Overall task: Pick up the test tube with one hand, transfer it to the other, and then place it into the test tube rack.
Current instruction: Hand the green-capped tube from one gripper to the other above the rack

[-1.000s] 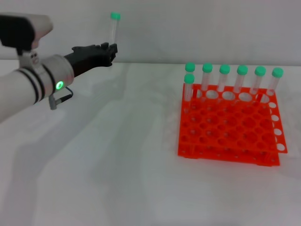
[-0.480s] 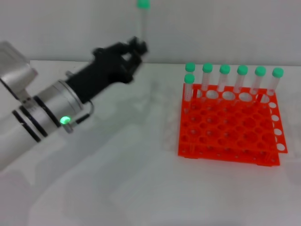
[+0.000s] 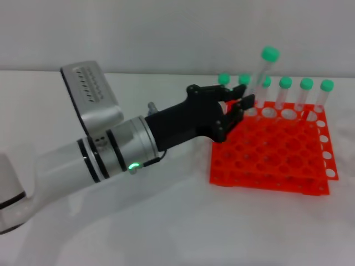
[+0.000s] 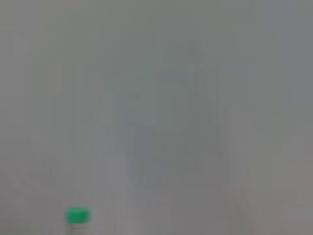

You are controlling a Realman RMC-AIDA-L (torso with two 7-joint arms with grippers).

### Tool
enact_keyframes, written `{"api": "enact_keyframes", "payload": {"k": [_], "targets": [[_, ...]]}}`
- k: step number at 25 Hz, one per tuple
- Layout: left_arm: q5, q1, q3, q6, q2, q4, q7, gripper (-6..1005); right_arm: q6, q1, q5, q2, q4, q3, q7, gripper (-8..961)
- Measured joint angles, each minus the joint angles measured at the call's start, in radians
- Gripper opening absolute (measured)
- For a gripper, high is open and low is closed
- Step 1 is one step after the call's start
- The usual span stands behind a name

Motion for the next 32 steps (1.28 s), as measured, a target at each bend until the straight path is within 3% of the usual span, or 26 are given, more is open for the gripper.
{"api": "enact_keyframes", "payload": {"k": [5, 9, 21, 28, 32], "targets": [[-0.201, -0.005, 0.197, -0.032, -0.001, 0.011, 0.069, 188, 0.012, 0.032, -0.004, 0.013, -0.022, -0.069, 0.028, 825], [-0.287, -0.002, 0.279, -0.041, -0.001, 0.02, 0.113, 188, 0.012, 0.069, -0.023, 0.024, -0.028, -0.103, 0.038, 824], [-0.332, 0.008, 0.309, -0.045, -0.002, 0.02, 0.123, 189, 0.05, 0.116, -0.028, 0.052, -0.031, -0.146, 0.056, 824], [-0.336, 0.015, 0.317, -0.044, -0.002, 0.02, 0.123, 189, 0.049, 0.133, -0.027, 0.092, -0.05, -0.156, 0.062, 825], [-0.344, 0.02, 0.319, -0.037, -0.001, 0.021, 0.124, 189, 0.048, 0.136, -0.026, 0.099, -0.057, -0.158, 0.057, 788]]}}
